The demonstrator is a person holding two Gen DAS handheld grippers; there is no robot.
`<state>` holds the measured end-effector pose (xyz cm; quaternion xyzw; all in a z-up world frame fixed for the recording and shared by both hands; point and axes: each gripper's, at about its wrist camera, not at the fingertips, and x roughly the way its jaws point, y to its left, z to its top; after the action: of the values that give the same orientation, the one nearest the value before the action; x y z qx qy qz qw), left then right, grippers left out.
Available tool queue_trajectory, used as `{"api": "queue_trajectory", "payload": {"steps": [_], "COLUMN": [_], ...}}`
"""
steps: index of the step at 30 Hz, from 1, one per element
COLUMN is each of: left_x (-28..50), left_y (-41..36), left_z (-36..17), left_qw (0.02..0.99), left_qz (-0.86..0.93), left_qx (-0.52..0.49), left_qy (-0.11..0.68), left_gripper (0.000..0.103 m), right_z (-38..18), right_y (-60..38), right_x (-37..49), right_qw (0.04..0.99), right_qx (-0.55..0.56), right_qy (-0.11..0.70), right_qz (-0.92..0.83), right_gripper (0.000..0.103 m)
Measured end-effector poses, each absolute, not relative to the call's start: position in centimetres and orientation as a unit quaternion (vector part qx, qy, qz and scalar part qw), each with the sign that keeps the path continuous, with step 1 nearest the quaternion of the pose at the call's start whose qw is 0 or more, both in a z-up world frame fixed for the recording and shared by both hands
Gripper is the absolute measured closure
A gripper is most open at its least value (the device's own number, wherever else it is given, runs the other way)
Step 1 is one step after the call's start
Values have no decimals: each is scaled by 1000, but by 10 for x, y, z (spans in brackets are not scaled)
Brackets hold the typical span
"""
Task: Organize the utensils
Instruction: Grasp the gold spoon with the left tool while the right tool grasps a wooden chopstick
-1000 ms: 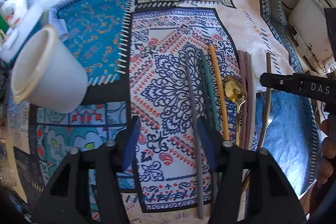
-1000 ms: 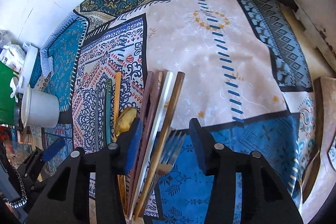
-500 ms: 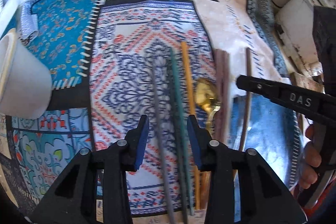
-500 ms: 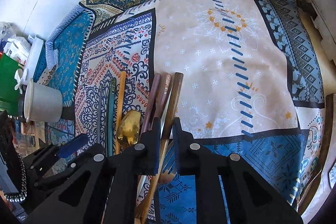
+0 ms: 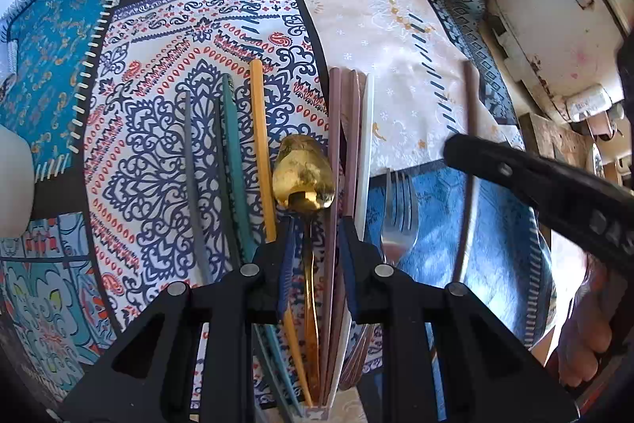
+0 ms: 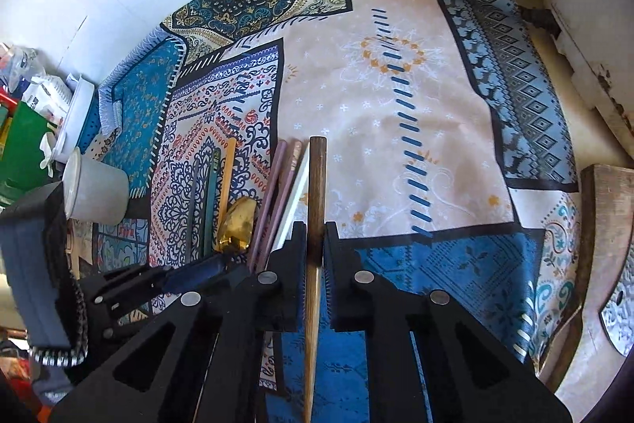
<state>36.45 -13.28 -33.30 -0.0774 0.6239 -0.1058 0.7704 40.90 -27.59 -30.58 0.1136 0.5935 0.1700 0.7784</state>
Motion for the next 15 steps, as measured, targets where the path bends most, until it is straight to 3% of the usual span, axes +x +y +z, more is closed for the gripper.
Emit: {"api": "queue_trajectory", "payload": {"steps": [5, 9, 15], "left_x": [376, 391, 409], "left_y": [-138, -144, -168], "left_z": [-335, -337, -340], "left_qw": [777, 782, 800], "left_qz": [-85, -84, -64], "left_qx": [-72, -85, -31], "left_qy": [619, 612, 595], "left_gripper": [80, 59, 54], "right_z": [-301, -298, -294], "right_y": [-288, -291, -299], "right_x": [403, 399, 395], "right_qw": [783, 787, 791], "right_qx": [123, 126, 128], "right_qy": [586, 581, 575], "right_qz": [167, 168, 163], "right_gripper": [96, 96, 96]}}
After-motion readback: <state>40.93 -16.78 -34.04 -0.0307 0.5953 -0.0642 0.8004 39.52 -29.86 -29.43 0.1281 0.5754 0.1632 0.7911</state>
